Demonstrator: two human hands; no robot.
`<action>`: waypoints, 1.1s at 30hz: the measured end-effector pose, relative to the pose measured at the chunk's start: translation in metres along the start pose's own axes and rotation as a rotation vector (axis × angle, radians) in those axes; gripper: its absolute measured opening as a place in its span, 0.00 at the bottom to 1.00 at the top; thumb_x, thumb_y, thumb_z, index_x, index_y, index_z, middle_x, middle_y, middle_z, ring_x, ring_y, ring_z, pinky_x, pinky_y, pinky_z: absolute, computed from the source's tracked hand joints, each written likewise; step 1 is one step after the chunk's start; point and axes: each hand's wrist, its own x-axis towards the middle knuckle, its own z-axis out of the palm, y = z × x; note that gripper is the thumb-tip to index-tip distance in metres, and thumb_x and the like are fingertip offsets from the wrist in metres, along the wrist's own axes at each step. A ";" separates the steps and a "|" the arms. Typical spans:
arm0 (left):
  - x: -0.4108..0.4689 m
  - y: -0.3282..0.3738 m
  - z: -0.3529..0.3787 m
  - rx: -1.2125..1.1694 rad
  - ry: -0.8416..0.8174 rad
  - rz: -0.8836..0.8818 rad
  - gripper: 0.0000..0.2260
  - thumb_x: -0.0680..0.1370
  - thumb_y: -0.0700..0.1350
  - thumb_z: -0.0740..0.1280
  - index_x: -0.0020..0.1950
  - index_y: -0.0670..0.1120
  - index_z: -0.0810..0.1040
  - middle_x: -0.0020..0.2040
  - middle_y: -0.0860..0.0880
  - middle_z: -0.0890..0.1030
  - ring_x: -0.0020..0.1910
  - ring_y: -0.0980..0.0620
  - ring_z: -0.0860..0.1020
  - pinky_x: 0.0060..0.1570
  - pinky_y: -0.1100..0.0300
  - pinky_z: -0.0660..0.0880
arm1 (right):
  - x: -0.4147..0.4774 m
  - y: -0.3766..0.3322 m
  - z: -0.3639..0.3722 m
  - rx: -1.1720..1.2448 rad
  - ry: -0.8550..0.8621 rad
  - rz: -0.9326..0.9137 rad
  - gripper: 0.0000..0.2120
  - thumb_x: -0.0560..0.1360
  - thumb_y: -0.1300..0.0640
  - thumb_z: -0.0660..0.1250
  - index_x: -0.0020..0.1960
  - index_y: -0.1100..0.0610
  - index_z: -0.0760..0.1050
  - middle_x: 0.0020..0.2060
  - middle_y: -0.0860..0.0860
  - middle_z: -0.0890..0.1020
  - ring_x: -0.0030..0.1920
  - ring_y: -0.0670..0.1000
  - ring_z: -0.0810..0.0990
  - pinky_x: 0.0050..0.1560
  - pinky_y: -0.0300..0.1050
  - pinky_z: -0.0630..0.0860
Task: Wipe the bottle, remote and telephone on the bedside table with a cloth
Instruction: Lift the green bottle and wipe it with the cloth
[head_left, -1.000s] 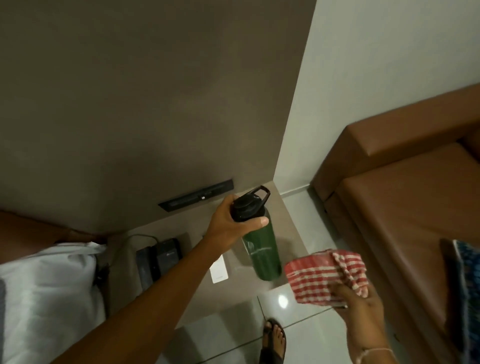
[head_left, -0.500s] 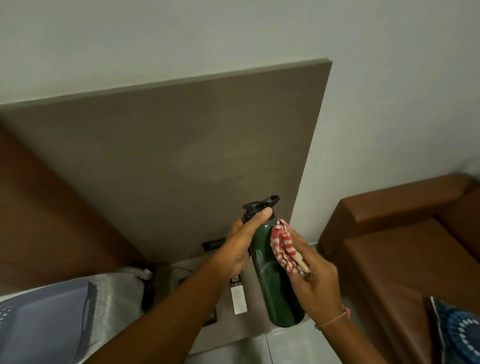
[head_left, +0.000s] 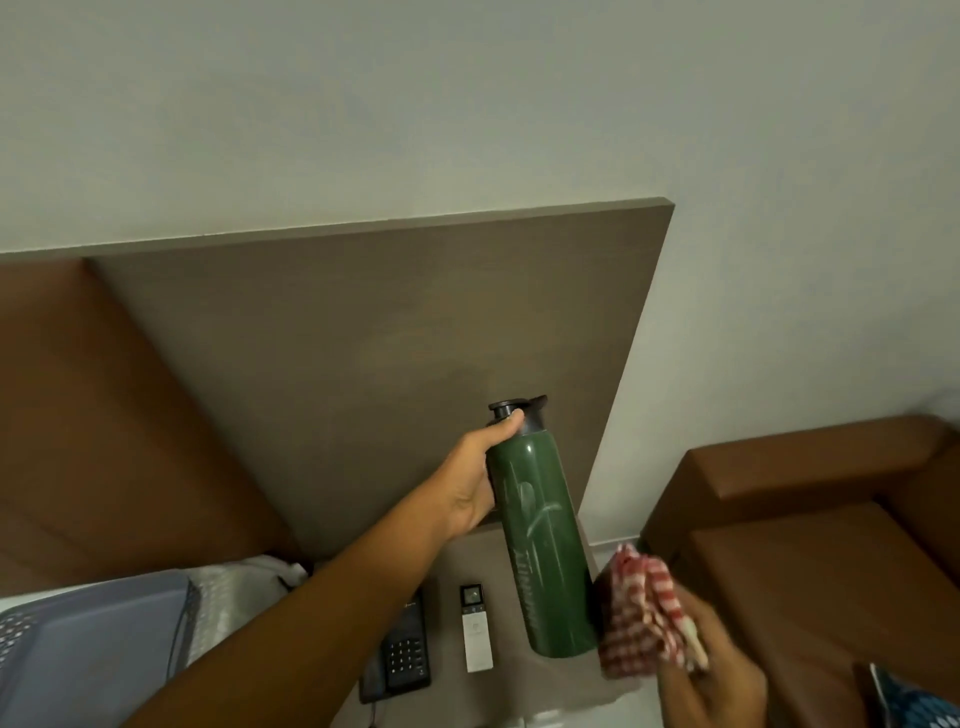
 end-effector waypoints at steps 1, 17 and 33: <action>-0.001 0.000 0.002 0.008 -0.016 -0.004 0.18 0.74 0.55 0.71 0.54 0.41 0.83 0.49 0.42 0.86 0.48 0.45 0.85 0.51 0.50 0.81 | 0.001 -0.001 -0.001 0.010 0.028 -0.055 0.33 0.66 0.71 0.70 0.57 0.36 0.77 0.50 0.34 0.83 0.48 0.45 0.83 0.54 0.24 0.69; 0.002 0.011 0.016 -0.011 0.204 -0.018 0.33 0.65 0.52 0.81 0.65 0.41 0.76 0.54 0.39 0.86 0.48 0.42 0.86 0.38 0.53 0.82 | -0.005 0.002 0.068 -0.837 -1.087 -0.442 0.23 0.75 0.43 0.65 0.69 0.42 0.69 0.76 0.47 0.61 0.76 0.55 0.56 0.70 0.61 0.40; -0.005 0.006 0.015 0.023 0.165 -0.057 0.22 0.62 0.46 0.83 0.53 0.42 0.82 0.40 0.42 0.88 0.36 0.45 0.86 0.34 0.57 0.81 | 0.060 -0.046 0.063 -0.688 -0.532 -0.666 0.31 0.56 0.52 0.82 0.57 0.52 0.80 0.61 0.54 0.80 0.65 0.58 0.75 0.67 0.59 0.61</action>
